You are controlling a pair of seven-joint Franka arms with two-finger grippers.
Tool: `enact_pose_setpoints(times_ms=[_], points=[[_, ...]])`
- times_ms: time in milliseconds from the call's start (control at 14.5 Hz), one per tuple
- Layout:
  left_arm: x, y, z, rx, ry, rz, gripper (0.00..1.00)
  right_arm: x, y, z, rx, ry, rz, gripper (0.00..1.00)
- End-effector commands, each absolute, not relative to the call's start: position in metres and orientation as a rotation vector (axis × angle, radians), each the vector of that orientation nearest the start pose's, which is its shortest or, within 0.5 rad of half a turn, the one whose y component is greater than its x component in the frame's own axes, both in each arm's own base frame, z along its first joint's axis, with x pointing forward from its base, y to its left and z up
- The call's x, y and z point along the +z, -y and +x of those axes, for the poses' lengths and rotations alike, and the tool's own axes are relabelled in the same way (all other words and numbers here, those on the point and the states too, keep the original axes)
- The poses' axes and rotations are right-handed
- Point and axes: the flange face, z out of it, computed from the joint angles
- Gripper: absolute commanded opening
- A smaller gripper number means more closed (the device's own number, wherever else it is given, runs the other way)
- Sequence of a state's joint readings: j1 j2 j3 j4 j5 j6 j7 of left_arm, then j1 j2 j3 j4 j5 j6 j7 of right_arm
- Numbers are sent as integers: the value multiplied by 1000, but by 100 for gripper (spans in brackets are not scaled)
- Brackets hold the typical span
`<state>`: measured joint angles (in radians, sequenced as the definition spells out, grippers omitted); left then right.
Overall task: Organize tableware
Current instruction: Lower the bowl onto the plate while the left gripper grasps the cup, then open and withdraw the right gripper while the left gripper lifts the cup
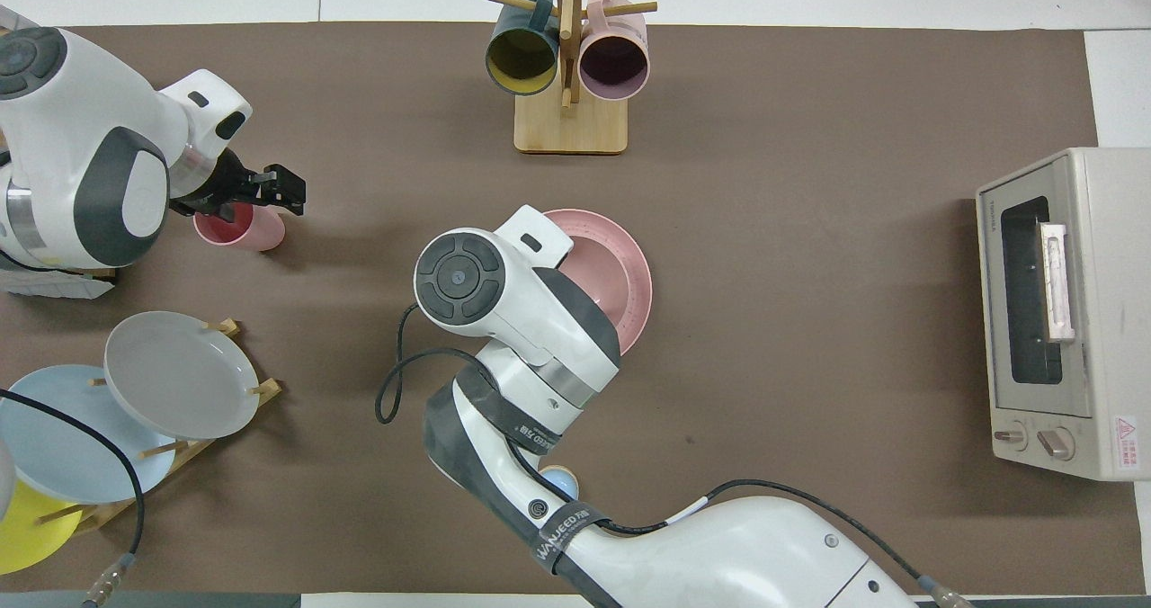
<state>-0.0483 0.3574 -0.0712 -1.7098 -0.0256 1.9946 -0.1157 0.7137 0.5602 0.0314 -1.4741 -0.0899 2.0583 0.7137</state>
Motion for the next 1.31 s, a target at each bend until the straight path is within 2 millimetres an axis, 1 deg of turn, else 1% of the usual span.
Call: enact_pose_setpoints(times_ms=[0,69,138,208,277,346,415,484,553,623,692,761,830,899,969,1038,1107,1176,1245], points=[[367,76,635,102,38,-3186,57,372,-476,524,-80,37,-3106,51],[368,74,635,99,27,-3185,18,383,-479,530,-95,33,-3097,60],[368,73,635,98,22,-3182,0,394,-478,534,-74,33,-3121,60],[369,69,636,94,20,-3180,0,409,-473,542,-61,34,-3133,62],[370,68,637,92,22,-3181,0,427,-458,553,-68,3,-3142,69],[377,66,639,87,25,-3180,0,447,-436,559,-62,-5,-3143,79],[389,70,641,75,21,-3183,0,465,-404,565,-27,-8,-3166,93],[408,76,640,74,27,-3183,0,481,-371,569,19,7,-3186,100],[432,83,642,77,40,-3191,0,500,-334,573,65,34,-3201,100],[455,92,642,112,81,-3194,0,513,-300,578,101,55,-3208,100],[484,107,642,127,115,-3212,0,529,-260,586,123,72,-3208,100],[509,114,640,151,186,-3223,0,545,-222,590,151,99,-3196,100],[527,138,633,176,254,-3220,0,566,-187,587,167,122,-3193,100],[540,161,628,171,335,-3213,0,584,-152,583,179,115,-3188,100],[550,190,621,150,400,-3205,0,599,-121,580,188,94,-3189,100],[558,229,609,134,444,-3200,0,610,-97,576,188,89,-3190,100],[562,265,596,119,491,-3194,0,619,-78,569,200,105,-3189,100],[563,299,581,113,518,-3196,0,617,-59,564,234,133,-3188,100],[565,323,571,102,532,-3206,0,614,-36,555,261,126,-3184,100]])
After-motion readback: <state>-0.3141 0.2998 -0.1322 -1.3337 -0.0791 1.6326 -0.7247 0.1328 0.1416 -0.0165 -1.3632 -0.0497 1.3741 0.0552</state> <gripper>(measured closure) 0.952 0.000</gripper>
